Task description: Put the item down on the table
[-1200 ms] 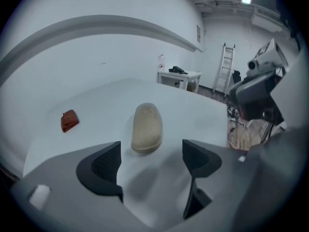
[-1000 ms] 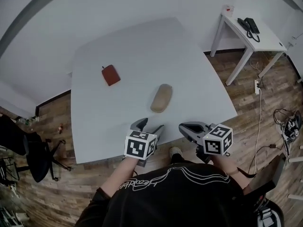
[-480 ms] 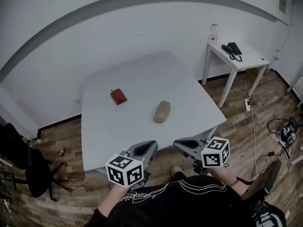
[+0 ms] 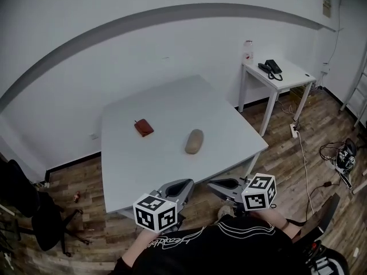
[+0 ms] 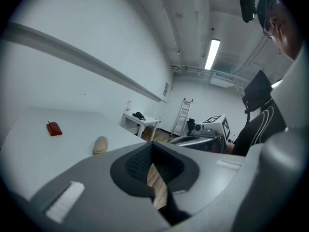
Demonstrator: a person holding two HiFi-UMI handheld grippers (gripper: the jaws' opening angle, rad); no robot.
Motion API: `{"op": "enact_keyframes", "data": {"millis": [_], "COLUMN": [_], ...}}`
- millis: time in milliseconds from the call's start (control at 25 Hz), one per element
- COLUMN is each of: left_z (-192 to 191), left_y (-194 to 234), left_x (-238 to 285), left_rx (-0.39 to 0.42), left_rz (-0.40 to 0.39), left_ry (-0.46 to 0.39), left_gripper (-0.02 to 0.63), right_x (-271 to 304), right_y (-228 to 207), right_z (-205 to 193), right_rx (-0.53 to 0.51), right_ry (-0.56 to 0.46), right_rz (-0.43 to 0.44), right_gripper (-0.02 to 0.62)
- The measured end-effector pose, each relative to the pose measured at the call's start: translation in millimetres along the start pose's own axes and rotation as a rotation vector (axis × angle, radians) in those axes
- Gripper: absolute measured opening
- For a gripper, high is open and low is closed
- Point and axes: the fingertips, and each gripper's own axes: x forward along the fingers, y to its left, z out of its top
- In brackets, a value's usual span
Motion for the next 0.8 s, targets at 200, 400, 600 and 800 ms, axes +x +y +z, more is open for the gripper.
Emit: {"op": "enact_keyframes", "data": {"millis": [200,400,600,800], "left_z": [-2,-10,-15,-16], "left_y": [-4,-6,-3,-4], "left_x": [-4,-3,-5,-10], "left_rx": [0.012,-0.002,-0.030,-0.030], "left_rz": [-0.017,-0.024,-0.026,-0.024], "left_ry": [-0.007,-0.002,-0.014,-0.019], "left_gripper": [0.003,0.003,0.003,0.003], "right_x": [-4,-8,-6,-3], "right_y": [0,0,0,8], "right_z": [-5,-10,-15,-18], "right_rx": [0.013,0.026,0.026,0.026], "right_ry": [0.004,0.006,0.019,0.034], "right_rz": [-0.040,-0.060,-0.075,-0.073], "right_gripper": [0.008,0.008,0.008,0.008]}}
